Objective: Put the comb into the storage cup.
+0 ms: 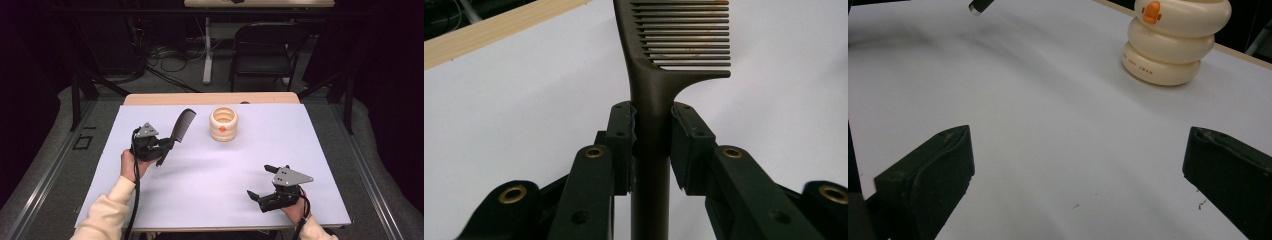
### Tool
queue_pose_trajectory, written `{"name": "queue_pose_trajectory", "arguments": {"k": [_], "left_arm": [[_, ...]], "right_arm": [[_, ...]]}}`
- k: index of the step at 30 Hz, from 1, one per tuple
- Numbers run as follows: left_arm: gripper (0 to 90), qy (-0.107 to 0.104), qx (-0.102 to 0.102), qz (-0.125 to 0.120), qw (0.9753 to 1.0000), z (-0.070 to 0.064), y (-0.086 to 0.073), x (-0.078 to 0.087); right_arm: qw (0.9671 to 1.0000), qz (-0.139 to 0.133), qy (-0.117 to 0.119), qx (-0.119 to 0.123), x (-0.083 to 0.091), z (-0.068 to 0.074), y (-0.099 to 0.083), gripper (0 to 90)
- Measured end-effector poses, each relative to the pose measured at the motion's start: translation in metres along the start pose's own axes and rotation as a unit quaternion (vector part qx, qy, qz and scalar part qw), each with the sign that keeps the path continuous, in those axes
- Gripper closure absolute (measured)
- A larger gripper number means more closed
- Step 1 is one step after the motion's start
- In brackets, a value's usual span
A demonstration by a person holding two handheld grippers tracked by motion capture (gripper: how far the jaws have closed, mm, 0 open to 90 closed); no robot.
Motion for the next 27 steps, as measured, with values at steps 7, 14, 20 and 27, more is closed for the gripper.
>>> {"name": "queue_pose_trajectory", "arguments": {"k": [7, 14, 20, 27], "left_arm": [[72.4, 0.0, 0.002, -0.013, 0.9999, 0.0, 0.003, 0.0], [72.4, -0.003, 0.004, -0.025, 0.9997, 0.001, 0.007, -0.003], [72.4, -0.007, 0.004, -0.031, 0.9995, 0.0, 0.012, -0.008], [72.4, -0.01, 0.003, -0.037, 0.9993, 0.0, 0.019, -0.009]], "right_arm": [[1.0, 0.0, 0.001, -0.001, -0.001, 0.0, 0.0, 0.0], [1.0, 0.0, 0.002, 0.001, -0.001, 0.0, 0.0, 0.0], [1.0, 0.001, 0.001, 0.0, -0.001, 0.0, 0.0, 0.0], [1.0, 0.002, 0.002, 0.001, -0.003, 0.001, 0.0, 0.0]]}}
Point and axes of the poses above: each handheld gripper's, and its own axes: x roughly backward along the jaws, y roughly out of its top, z roughly to its left, the point moved 3 cm from there along -x, roughly forward along the jaws, and after that the axes turned 9 degrees about -y, right-handed, at the moved point
